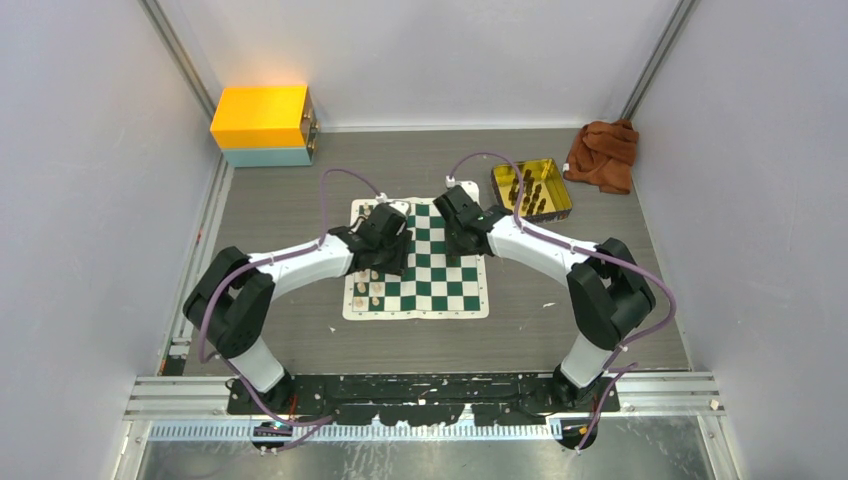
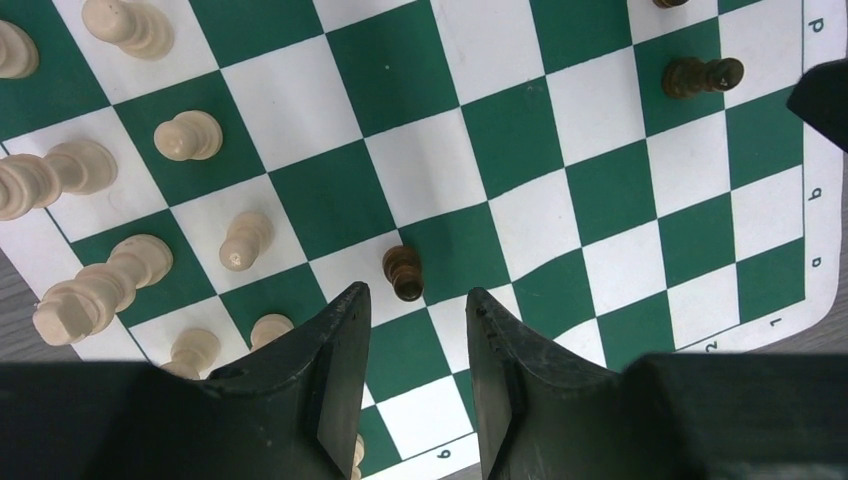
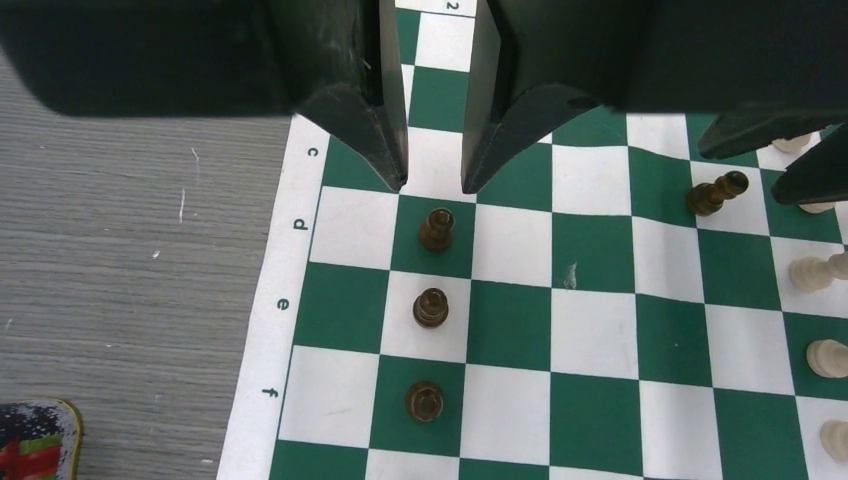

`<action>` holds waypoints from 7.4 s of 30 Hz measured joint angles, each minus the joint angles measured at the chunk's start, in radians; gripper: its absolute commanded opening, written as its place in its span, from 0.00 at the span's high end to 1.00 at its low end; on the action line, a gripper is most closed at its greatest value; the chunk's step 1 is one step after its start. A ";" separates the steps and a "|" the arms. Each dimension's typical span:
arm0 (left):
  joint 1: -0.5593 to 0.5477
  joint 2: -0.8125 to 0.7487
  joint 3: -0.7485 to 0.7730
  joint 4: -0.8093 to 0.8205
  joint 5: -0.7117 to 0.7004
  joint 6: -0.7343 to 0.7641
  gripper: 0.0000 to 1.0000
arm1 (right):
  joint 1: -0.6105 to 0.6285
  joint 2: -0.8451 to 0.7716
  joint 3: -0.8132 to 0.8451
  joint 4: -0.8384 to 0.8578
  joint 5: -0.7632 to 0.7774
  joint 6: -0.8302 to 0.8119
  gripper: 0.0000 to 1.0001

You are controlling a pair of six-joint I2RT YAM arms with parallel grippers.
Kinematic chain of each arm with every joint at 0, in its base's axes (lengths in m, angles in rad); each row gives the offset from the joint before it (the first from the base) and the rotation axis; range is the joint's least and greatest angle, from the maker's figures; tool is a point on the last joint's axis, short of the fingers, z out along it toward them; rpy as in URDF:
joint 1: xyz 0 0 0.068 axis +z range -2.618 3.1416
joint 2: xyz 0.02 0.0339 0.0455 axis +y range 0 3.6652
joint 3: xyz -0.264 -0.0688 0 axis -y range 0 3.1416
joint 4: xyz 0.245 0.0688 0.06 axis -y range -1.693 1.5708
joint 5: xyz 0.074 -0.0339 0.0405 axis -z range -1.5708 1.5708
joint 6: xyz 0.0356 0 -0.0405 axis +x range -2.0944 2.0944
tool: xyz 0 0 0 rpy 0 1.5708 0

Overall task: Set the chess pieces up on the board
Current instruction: Pick up the chess piece from the chessboard, then place the chess piece on the chessboard, then pick up the chess piece from the storage box.

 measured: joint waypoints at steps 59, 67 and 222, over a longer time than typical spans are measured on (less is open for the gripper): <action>-0.168 -0.022 0.167 -0.104 -0.103 0.032 1.00 | -0.135 -0.213 -0.051 -0.008 0.095 0.012 0.68; -0.237 0.078 0.237 -0.097 -0.084 0.048 1.00 | -0.349 -0.256 -0.126 0.017 0.108 0.043 0.68; -0.171 -0.192 0.269 -0.156 -0.233 0.078 0.47 | -0.530 0.518 0.599 -0.060 -0.074 0.005 0.68</action>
